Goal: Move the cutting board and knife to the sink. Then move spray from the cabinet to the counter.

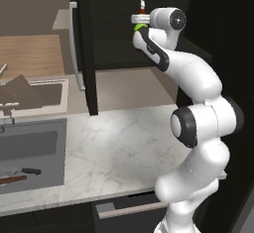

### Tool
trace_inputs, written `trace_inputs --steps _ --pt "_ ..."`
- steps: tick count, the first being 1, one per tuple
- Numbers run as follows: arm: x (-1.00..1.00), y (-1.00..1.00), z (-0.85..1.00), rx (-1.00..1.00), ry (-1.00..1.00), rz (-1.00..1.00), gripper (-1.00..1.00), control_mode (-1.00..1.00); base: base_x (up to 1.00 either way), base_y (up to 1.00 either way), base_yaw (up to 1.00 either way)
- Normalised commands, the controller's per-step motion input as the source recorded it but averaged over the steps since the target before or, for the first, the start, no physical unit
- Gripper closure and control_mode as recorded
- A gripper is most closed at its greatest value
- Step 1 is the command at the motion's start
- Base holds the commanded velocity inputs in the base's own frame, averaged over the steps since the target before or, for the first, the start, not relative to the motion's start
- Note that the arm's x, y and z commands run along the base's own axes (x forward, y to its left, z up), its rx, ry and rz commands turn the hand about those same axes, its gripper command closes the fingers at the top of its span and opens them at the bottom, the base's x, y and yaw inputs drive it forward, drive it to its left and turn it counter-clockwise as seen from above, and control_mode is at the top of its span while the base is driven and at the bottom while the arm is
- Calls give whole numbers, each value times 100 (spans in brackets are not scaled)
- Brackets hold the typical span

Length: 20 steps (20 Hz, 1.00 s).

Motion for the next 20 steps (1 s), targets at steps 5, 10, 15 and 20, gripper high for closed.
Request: trace_inputs --steps 5,10,15,20 --pt "16 0 0 0 0 0 -100 -100 0 0 0" --pt "16 1 0 0 0 0 -100 -100 0 0 0" --pt "15 2 -2 0 0 0 -100 -100 0 0 0" --pt "15 4 -6 0 0 0 -100 -100 0 0 0"
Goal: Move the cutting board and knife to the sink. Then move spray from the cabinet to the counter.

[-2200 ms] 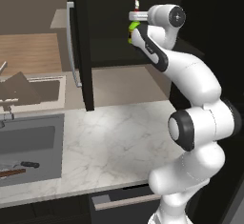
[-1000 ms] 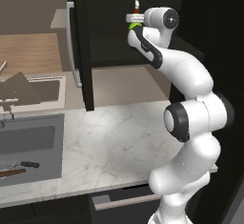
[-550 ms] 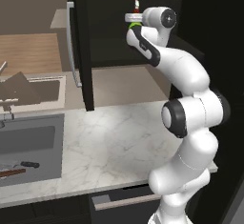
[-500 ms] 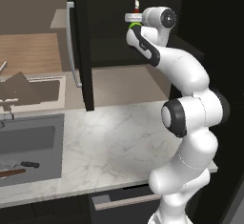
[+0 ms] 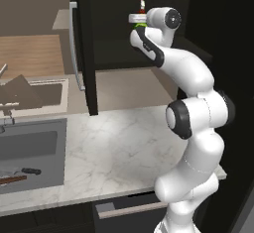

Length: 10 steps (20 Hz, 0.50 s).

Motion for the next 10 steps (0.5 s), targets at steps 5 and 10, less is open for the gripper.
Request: trace_inputs --steps 5,10 --pt "16 4 -6 0 0 0 -100 -100 0 0 0" --pt "15 2 -7 0 0 0 -100 -100 0 0 0"
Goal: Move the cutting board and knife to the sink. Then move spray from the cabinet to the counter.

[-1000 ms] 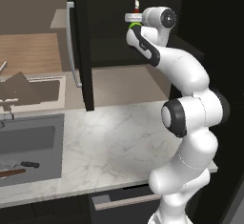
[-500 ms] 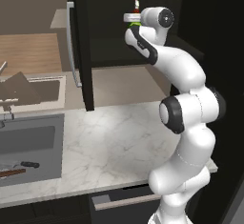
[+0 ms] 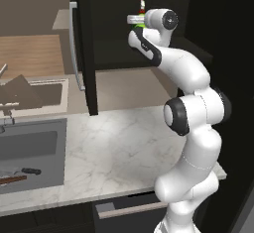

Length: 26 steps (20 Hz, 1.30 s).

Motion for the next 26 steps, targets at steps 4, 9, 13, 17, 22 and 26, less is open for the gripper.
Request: trace_inputs --steps 4,9,13,17,22,26 --pt "13 0 -8 0 0 0 -100 -100 0 0 0" --pt "11 3 -6 0 0 0 100 -100 0 0 0" --pt "1 0 -2 0 0 0 100 -100 0 0 0" --pt "0 0 0 0 0 0 100 -100 0 0 0" --pt "-12 0 0 0 0 0 100 -100 0 0 0" --pt "-34 0 0 0 0 0 100 -100 0 0 0"
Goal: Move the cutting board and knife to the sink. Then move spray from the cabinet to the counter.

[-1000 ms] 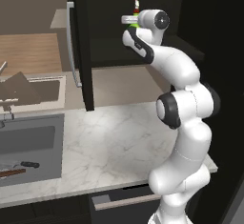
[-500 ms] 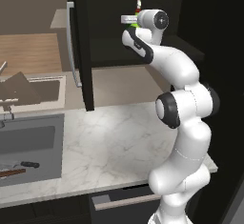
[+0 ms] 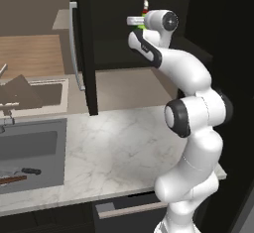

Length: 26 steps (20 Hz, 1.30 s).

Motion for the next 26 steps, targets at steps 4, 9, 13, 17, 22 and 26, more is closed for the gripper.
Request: trace_inputs --steps 4,9,13,17,22,26 --pt "-59 0 0 0 0 0 100 -100 0 0 0" --pt "-43 0 0 0 0 0 100 -100 0 0 0" --pt "-41 0 0 0 0 0 100 -100 0 0 0" --pt "-57 0 14 0 0 0 100 -100 0 0 0" --pt "-70 0 20 0 0 0 100 -100 0 0 0" --pt "-83 0 24 0 0 0 100 -100 0 0 0"
